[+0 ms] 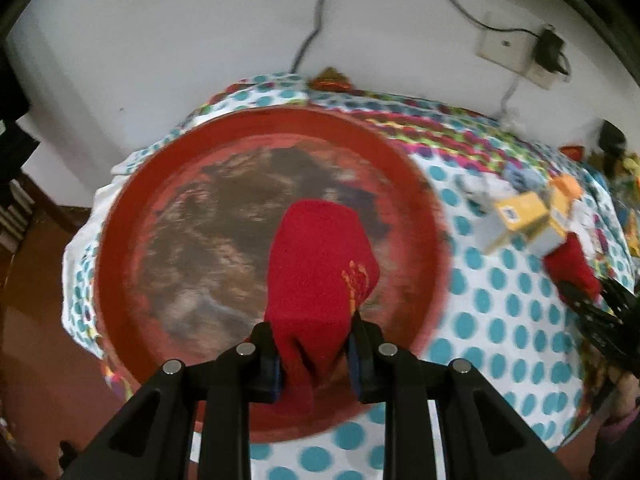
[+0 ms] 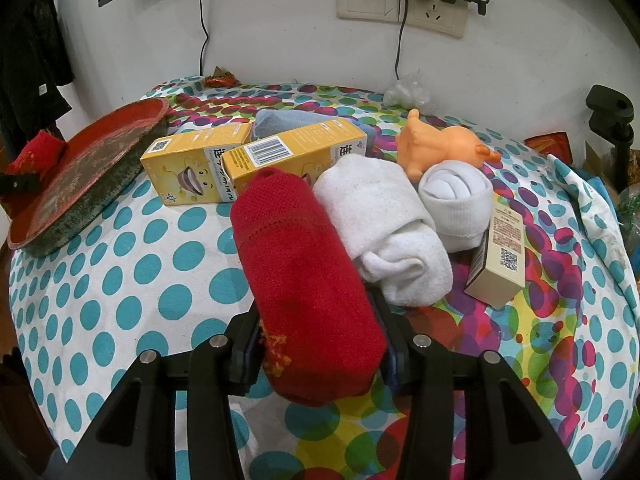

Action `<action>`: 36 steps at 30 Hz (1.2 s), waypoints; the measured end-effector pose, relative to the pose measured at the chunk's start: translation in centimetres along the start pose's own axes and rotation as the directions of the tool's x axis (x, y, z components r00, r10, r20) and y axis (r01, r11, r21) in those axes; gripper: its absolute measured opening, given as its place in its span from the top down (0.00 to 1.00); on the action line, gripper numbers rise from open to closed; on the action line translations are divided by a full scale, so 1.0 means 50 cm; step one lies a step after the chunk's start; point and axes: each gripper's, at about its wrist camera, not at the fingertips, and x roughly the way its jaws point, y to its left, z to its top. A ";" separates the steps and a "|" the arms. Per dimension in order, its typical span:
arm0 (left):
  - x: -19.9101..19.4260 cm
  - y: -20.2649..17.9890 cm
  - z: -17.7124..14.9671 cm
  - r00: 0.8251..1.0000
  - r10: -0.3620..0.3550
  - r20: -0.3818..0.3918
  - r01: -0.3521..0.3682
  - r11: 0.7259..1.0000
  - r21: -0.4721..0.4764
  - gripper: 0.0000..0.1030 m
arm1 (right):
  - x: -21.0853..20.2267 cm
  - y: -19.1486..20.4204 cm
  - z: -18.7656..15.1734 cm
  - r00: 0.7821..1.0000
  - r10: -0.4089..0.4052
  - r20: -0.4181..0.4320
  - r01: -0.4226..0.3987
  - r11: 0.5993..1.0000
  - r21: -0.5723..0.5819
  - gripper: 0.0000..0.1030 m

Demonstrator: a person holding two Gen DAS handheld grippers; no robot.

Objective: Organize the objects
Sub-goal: 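Lift the red sock with the left gripper and carry it over the red tray, then lower the red sock onto the tray and open the left gripper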

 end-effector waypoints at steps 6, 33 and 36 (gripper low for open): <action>0.034 0.081 0.014 0.997 0.066 -0.027 -0.068 0.996 -0.050 0.76 | 0.001 -0.006 -0.001 1.000 -0.007 -0.001 0.007 1.000 0.001 0.54; 0.134 0.278 0.057 0.989 0.110 -0.101 -0.128 0.973 -0.192 0.70 | 0.003 -0.011 -0.002 1.000 -0.026 -0.006 0.026 1.000 0.003 0.49; 0.134 0.281 0.055 0.989 0.100 -0.110 -0.122 0.970 -0.210 0.62 | 0.003 -0.012 -0.002 1.000 -0.028 -0.007 0.028 1.000 0.005 0.48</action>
